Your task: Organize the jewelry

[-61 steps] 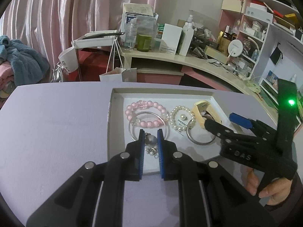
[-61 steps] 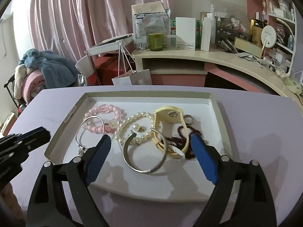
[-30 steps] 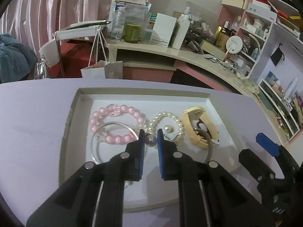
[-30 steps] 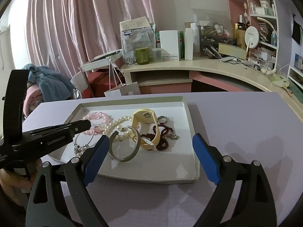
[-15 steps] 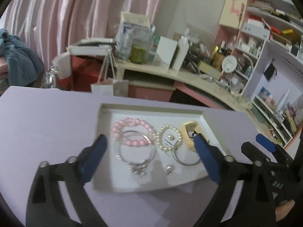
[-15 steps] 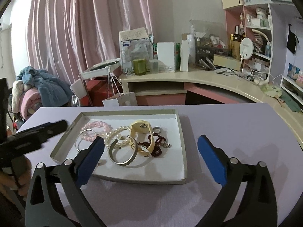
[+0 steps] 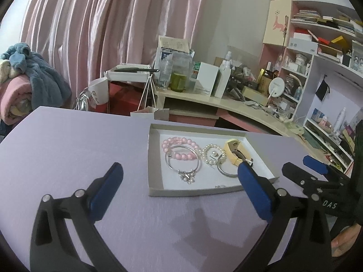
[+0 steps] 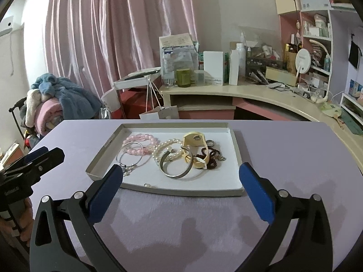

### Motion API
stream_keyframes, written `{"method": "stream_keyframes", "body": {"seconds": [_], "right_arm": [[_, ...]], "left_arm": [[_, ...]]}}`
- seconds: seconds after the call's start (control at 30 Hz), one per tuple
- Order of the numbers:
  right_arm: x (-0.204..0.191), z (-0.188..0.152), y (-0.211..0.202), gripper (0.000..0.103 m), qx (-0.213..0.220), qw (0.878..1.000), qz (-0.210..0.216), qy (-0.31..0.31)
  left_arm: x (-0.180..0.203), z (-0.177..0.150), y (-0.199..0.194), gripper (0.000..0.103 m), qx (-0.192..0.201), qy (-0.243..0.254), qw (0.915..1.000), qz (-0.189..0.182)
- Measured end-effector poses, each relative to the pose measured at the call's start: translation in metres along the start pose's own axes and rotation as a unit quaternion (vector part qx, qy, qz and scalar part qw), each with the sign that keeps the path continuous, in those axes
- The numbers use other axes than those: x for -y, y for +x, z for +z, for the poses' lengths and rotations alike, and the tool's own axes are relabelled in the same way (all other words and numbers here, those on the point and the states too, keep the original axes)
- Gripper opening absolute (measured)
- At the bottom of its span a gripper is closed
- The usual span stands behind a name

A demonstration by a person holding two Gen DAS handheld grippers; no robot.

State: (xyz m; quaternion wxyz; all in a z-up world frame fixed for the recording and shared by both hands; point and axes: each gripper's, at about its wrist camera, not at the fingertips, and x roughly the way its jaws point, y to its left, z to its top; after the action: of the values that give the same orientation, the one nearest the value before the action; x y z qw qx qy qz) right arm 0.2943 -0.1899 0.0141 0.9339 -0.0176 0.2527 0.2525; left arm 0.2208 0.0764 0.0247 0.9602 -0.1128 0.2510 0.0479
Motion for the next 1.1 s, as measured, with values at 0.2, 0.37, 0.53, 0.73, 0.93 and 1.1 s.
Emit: {"method": "stream_keyframes", "body": {"seconds": [0.2, 0.37, 0.53, 0.73, 0.93, 1.1], "right_arm": [[-0.003, -0.013, -0.002, 0.102, 0.007, 1.0, 0.0, 0.004], [-0.006, -0.017, -0.009, 0.102, 0.018, 1.0, -0.019, -0.004], [-0.007, -0.022, -0.014, 0.102, 0.016, 1.0, -0.015, 0.001], [-0.011, -0.025, -0.015, 0.102, 0.015, 1.0, -0.014, -0.004], [-0.012, -0.028, -0.019, 0.102, 0.021, 1.0, -0.007, -0.001], [-0.009, -0.03, -0.019, 0.102, 0.023, 1.0, -0.004, 0.007]], "left_arm": [[0.005, -0.01, -0.016, 0.101, 0.026, 0.028, 0.9991, 0.018], [0.013, -0.016, -0.027, 0.101, 0.036, 0.055, 0.9977, 0.019], [0.014, -0.023, -0.027, 0.101, 0.033, 0.053, 0.998, 0.004], [0.013, -0.029, -0.025, 0.101, 0.034, 0.043, 0.9985, -0.003], [0.015, -0.032, -0.027, 0.101, 0.045, 0.048, 0.9977, -0.015], [0.016, -0.035, -0.024, 0.101, 0.047, 0.051, 0.9975, -0.017]]}}
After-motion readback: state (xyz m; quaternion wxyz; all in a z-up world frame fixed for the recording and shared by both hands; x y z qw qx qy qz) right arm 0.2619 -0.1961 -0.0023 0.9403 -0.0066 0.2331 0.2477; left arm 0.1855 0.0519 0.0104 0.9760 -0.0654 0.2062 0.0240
